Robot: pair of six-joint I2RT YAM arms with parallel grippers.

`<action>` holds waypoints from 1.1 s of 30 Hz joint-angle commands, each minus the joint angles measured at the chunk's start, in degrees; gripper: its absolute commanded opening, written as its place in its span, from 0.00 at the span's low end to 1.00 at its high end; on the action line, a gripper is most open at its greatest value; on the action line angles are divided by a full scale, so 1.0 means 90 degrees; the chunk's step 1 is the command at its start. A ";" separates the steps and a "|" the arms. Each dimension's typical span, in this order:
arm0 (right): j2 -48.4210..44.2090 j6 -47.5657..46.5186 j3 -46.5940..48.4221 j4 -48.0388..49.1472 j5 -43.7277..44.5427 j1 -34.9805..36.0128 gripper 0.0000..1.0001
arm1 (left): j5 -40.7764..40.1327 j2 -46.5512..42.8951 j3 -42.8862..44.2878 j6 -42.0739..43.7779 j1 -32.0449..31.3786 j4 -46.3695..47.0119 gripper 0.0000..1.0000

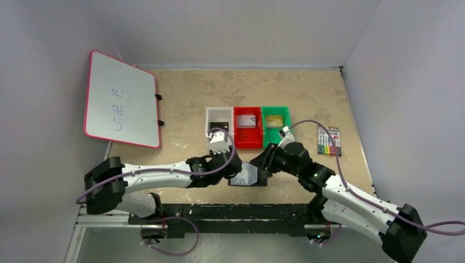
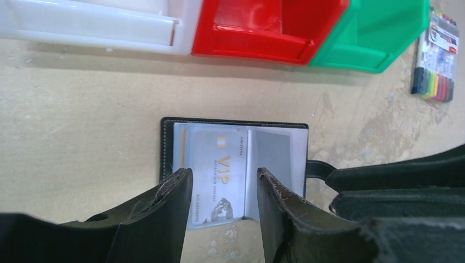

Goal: Take the credit cards out of the card holder
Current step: Remove the credit card from the card holder.

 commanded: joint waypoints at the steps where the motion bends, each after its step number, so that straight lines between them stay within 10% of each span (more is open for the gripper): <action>1: 0.0317 -0.0440 0.0076 0.1149 -0.0730 0.0015 0.40 | -0.0553 -0.0218 -0.0114 -0.0401 0.0031 -0.0480 0.46; 17: 0.2527 -0.1130 0.0800 0.0401 -0.0486 0.0103 0.27 | -0.0802 -0.0850 -0.0556 -0.0627 0.0041 -0.0734 0.50; 33: 0.1896 -0.0350 -0.0135 0.0962 -0.0567 0.0102 0.28 | 0.0105 0.0335 0.0208 -0.0233 0.0041 -0.0127 0.50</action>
